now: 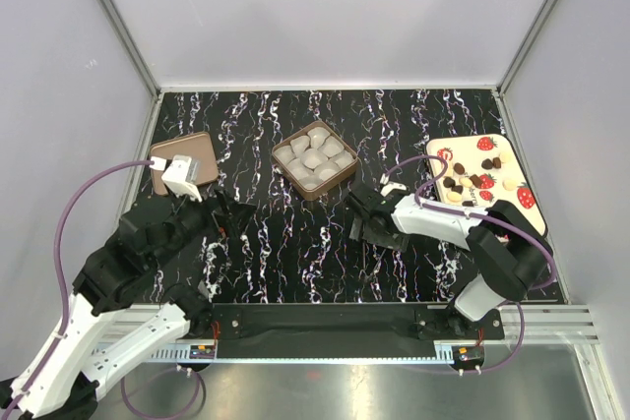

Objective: Pack the chocolate

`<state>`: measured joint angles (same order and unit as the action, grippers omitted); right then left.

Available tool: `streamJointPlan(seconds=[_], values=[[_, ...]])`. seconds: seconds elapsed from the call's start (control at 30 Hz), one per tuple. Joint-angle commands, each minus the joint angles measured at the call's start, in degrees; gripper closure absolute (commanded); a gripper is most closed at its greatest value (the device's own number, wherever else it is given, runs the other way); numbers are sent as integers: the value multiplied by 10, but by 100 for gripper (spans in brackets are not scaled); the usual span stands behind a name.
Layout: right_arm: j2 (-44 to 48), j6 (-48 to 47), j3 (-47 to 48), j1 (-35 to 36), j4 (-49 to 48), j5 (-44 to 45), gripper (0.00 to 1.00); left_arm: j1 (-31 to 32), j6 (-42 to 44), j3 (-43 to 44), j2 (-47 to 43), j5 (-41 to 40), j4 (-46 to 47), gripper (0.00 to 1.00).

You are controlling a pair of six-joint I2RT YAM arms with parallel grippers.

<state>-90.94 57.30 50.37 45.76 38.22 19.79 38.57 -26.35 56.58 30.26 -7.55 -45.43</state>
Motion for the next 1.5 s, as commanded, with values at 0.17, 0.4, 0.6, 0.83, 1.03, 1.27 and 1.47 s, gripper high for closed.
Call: streamJointPlan(seconds=[0.17, 0.4, 0.6, 0.83, 1.03, 1.27, 1.47], values=[[-23, -8, -4, 6, -8, -8, 1, -1, 9, -2, 10, 4, 21, 1], [-6, -39, -50, 7, -75, -16, 7, -1, 11, -2, 7, -5, 18, 1], [-21, -57, -35, 6, -46, -12, 18, -2, 9, 6, 12, -4, 17, 1], [52, -131, 103, 6, 101, 23, 41, -1, 9, 30, 22, -20, 4, 1], [86, -174, 212, 6, 204, 32, 46, -1, 5, 38, 35, -20, 14, 1], [123, -205, 260, -20, 224, -6, 48, -1, 1, 24, 56, -11, 31, 1], [148, -251, 294, -120, 242, -43, 50, -1, 2, 2, 59, -1, 47, 1]])
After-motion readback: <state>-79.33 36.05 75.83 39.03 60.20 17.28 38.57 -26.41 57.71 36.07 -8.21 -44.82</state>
